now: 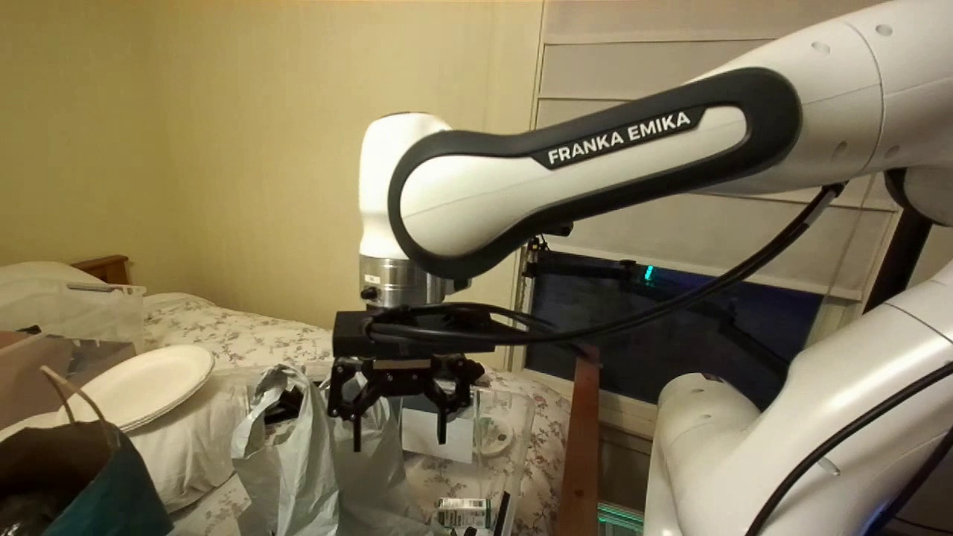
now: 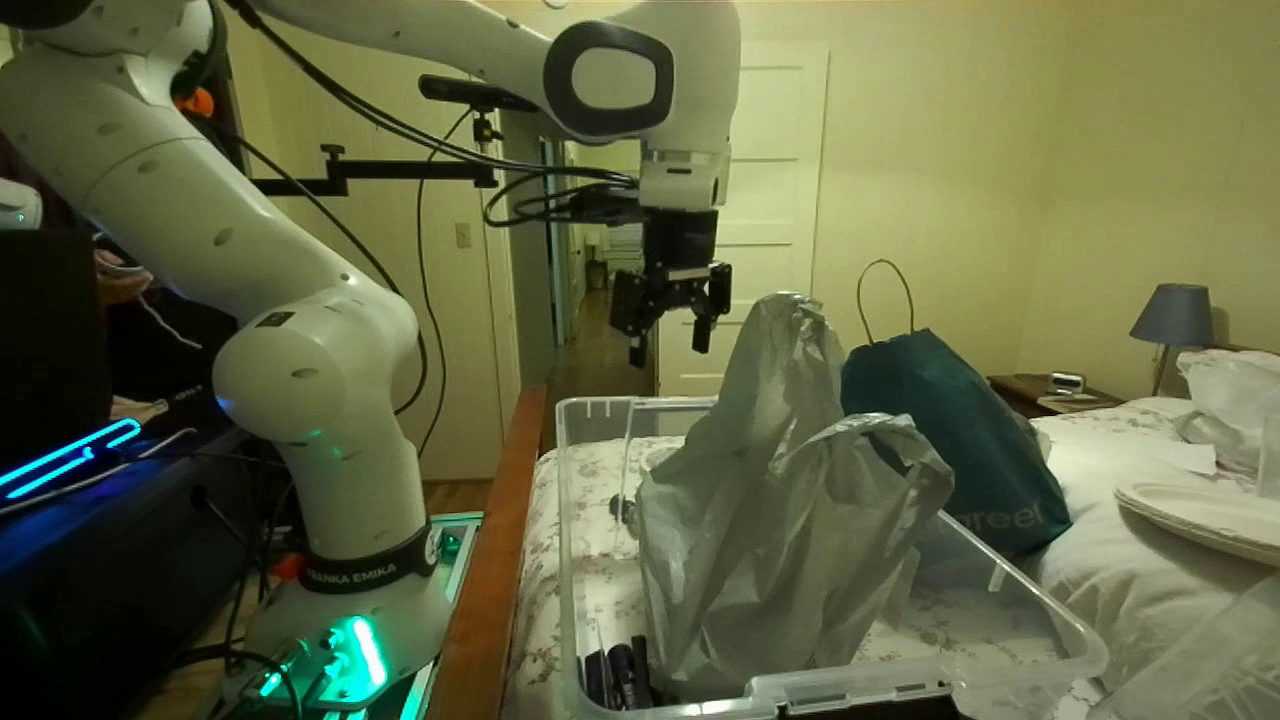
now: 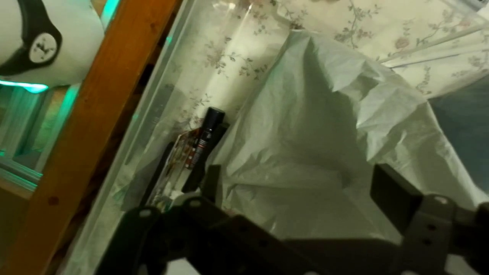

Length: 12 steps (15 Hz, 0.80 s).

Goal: Move the plastic bag to the left.

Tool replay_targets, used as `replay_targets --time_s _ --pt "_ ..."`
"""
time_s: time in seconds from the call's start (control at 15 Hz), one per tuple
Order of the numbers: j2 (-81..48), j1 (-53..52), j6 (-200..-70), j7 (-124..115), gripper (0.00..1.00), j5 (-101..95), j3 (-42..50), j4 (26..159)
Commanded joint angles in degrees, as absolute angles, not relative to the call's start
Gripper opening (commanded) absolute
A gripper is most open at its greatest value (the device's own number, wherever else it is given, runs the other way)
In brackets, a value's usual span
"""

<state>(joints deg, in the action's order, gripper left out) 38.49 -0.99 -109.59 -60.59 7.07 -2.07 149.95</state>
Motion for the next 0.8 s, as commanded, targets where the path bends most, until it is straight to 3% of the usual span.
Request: replay_targets --time_s 0.0,0.73 --pt "38.83 1.16 -111.54 -57.75 1.0 8.36 -3.87 151.3" --pt "40.1 1.2 -112.98 -55.94 1.0 8.52 -3.89 152.76"
